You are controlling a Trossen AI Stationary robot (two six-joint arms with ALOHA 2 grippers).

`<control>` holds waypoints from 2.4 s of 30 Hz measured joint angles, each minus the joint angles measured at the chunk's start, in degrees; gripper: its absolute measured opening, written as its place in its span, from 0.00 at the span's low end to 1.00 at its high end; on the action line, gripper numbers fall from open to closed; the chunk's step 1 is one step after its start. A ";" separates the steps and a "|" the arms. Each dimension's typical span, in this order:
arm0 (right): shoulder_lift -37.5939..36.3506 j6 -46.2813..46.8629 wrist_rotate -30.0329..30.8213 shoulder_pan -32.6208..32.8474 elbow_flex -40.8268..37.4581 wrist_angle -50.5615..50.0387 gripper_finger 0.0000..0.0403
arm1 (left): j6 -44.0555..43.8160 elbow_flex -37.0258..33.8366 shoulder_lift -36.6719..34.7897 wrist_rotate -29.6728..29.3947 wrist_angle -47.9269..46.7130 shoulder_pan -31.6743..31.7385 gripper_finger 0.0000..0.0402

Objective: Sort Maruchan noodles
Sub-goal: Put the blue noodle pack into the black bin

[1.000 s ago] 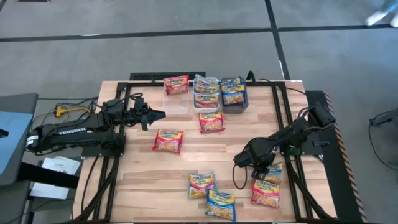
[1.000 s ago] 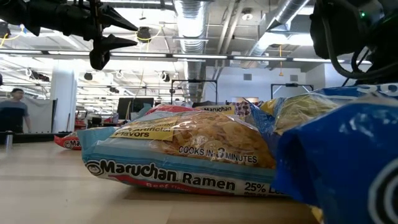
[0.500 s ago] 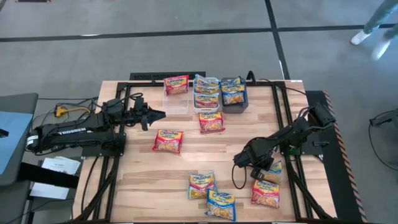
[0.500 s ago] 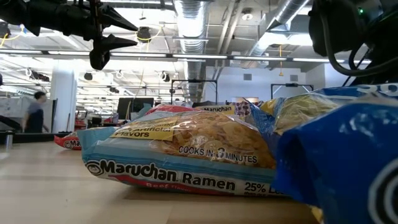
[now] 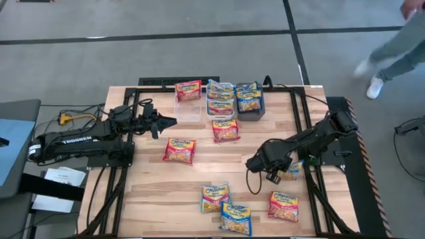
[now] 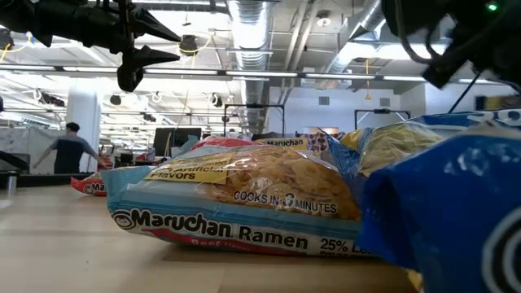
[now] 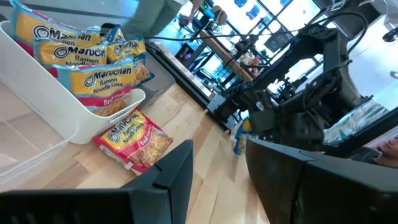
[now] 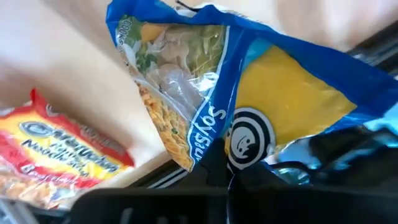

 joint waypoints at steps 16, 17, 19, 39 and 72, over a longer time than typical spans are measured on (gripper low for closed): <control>-1.14 -14.03 26.03 -14.69 11.80 -1.02 0.01 | -0.17 0.00 0.01 -2.80 0.04 -0.02 0.34; -1.14 -15.74 27.96 -16.02 12.38 -1.00 0.01 | -0.25 0.00 0.00 -3.09 0.04 -0.02 0.34; -1.14 -19.28 31.53 -18.89 13.46 -1.01 0.01 | -0.28 0.00 -0.01 -3.61 0.04 -0.02 0.34; -0.14 -63.21 45.22 -42.97 18.72 24.90 0.01 | -0.68 0.00 0.01 -4.94 0.04 0.00 0.34; 14.05 -67.56 39.96 -44.29 18.70 23.78 0.02 | -0.68 0.00 0.01 -5.20 -0.09 -0.02 0.34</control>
